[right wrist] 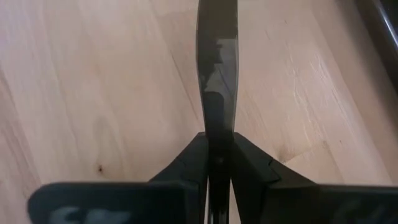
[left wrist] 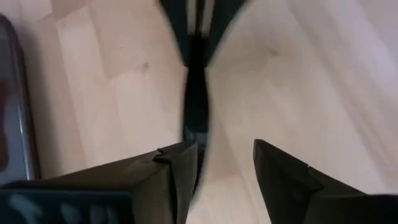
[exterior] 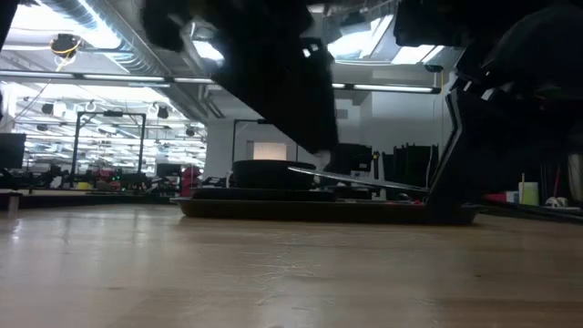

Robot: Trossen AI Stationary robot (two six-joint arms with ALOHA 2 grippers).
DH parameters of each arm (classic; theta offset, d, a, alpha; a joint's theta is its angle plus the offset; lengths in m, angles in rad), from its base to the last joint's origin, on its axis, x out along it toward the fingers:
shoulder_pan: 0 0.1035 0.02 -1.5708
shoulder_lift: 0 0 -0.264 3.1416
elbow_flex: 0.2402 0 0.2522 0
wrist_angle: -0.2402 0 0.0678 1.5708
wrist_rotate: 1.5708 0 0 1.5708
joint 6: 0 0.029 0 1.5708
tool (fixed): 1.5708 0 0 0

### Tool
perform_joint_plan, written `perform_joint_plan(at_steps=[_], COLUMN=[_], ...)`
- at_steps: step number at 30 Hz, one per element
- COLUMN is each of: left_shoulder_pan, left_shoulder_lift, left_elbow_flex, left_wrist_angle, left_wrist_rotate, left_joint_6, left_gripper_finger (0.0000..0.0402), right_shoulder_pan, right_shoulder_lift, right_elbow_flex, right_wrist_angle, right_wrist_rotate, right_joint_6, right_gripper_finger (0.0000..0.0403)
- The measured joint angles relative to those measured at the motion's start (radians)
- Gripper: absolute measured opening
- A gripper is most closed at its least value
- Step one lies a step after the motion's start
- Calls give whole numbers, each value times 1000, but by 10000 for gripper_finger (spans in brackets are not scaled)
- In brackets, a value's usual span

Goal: Set up tray
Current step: Put the black knife to the right of the black fork on the red napkin on the brown serving tray

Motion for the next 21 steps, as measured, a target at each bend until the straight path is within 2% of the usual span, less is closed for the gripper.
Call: perform_joint_plan(at_steps=[8,12,15,21], left_shoulder_pan=[-15,-5,9,31], left_shoulder_lift=[-111,-201,-299,-516], left_elbow_flex=[-7,-98,-218,-546], left_wrist_angle=[-126,-121,-30,383], left_wrist_rotate=[0,0,3,111], left_joint_6=[29,17,0,20], left_gripper_finger=[145,132,121,95], right_shoulder_pan=[-3,-5,-5,-7], right_shoulder_lift=[-3,-39,-68,-121], right_elbow_flex=[2,9,11,6], right_wrist_angle=[0,-7,-11,2], right_wrist_rotate=[-27,-51,-50,-28], right_joint_6=[3,-1,-37,-150], right_gripper_finger=[55,55,55,55])
